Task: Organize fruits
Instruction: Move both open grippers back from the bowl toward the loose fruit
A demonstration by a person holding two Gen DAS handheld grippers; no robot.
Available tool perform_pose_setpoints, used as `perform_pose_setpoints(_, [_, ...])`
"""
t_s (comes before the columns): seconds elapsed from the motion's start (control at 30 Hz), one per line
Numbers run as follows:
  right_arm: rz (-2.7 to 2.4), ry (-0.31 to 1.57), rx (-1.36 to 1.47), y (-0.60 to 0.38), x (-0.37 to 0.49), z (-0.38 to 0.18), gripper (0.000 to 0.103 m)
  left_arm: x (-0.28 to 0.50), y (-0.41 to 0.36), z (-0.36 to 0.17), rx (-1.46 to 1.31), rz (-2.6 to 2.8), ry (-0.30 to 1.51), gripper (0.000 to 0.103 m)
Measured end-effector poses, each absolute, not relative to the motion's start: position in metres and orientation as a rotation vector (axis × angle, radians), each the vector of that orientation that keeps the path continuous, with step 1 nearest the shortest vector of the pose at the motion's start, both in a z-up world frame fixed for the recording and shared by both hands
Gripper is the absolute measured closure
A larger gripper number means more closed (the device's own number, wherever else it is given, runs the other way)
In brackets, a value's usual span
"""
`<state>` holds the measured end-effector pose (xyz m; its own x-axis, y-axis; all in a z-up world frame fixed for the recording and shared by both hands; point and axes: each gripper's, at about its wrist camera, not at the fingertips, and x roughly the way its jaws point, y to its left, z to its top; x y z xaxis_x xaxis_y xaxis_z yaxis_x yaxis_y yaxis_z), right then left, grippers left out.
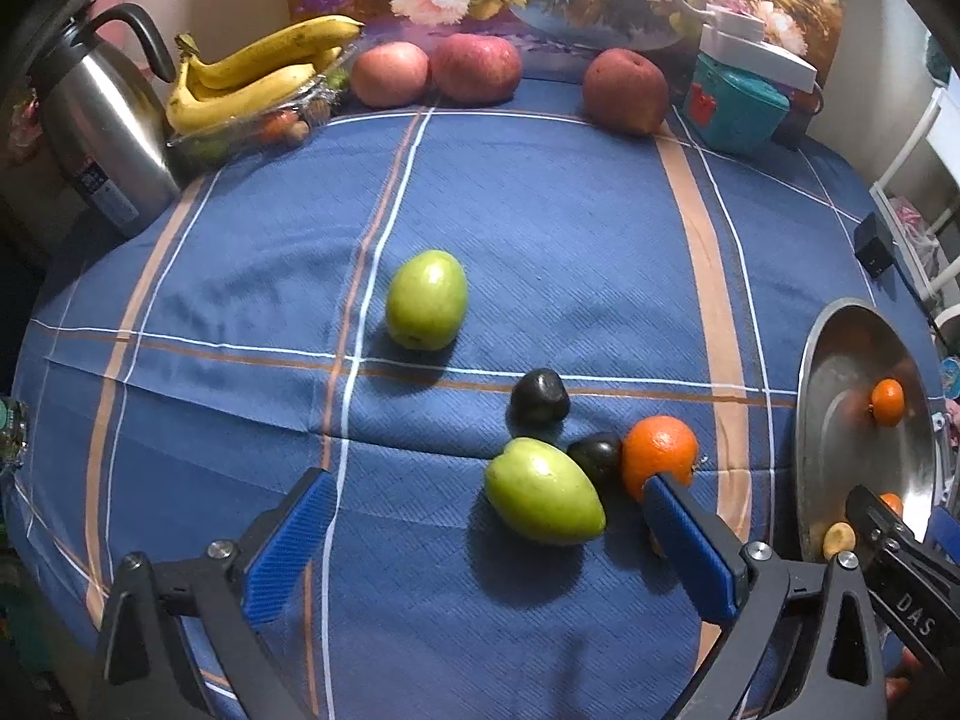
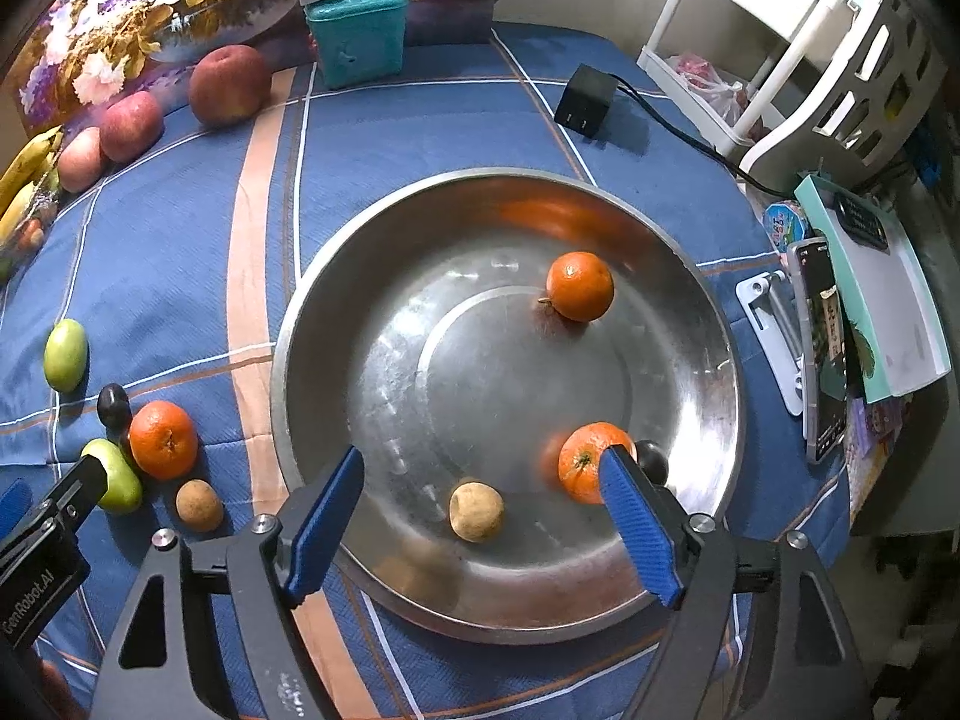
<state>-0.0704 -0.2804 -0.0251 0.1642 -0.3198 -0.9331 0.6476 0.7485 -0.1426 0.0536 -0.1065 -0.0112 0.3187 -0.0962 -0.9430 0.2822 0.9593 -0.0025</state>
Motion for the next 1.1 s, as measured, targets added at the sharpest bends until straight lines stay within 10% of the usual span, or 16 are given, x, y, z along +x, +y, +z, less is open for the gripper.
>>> perform_pose_setpoints(1.1, [-0.587, 1.088, 0.383, -0.250, -0.052, -0.008, 0.005, 0.066, -0.075, 0.015, 0.185, -0.242, 1.050, 0.000])
